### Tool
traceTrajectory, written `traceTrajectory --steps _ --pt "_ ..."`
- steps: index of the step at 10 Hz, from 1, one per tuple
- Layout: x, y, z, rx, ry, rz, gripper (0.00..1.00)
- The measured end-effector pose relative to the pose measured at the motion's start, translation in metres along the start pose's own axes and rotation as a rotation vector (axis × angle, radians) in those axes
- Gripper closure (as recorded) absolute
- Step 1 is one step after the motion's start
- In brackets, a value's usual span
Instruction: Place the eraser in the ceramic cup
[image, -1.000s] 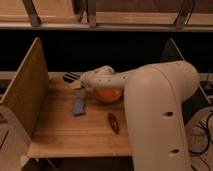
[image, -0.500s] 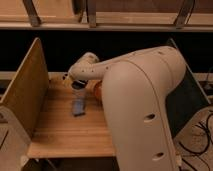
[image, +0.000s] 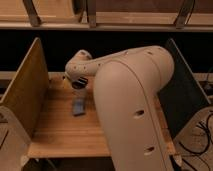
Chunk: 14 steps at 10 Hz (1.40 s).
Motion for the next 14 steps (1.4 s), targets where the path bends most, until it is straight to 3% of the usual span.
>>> traceTrajectory --steps 9,14 --pt "0.013 -0.012 0.012 0.006 0.018 0.016 0.20" --pt "-0.001 -0.020 0.025 -0.004 -0.016 0.004 0.24"
